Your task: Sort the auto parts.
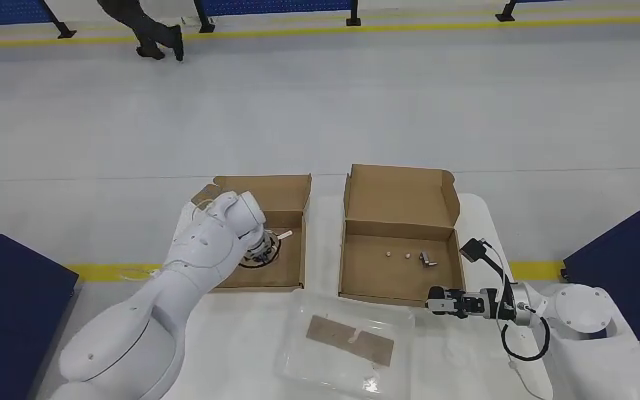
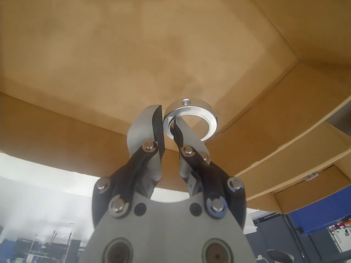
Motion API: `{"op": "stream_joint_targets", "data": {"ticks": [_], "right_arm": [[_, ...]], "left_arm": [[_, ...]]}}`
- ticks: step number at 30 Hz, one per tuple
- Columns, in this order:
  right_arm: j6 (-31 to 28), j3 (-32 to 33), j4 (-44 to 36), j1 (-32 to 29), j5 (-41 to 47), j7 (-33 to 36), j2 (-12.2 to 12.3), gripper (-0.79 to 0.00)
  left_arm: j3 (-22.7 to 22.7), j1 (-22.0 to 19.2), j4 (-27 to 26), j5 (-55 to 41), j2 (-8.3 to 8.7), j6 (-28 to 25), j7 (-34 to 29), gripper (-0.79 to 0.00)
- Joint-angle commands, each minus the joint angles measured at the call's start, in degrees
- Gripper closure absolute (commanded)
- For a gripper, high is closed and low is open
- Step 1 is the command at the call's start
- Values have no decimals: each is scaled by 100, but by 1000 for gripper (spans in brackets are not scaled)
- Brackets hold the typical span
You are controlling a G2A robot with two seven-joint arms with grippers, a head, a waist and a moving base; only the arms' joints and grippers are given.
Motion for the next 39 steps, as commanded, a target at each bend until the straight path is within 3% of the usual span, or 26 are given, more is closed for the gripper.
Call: {"op": "stream_joint_targets", "data": {"ticks": [1, 18, 39], "right_arm": [[0, 0, 0, 0, 0, 0, 0, -785], [0, 0, 0, 0, 0, 0, 0, -785], [0, 0, 0, 0, 0, 0, 0, -785]], "left_arm": [[2, -17, 183, -23, -85, -38, 27, 0], [-104, -112, 1206, -130, -591, -27, 324, 0], [-283, -130, 1727, -76, -849, -168, 338, 0]]}}
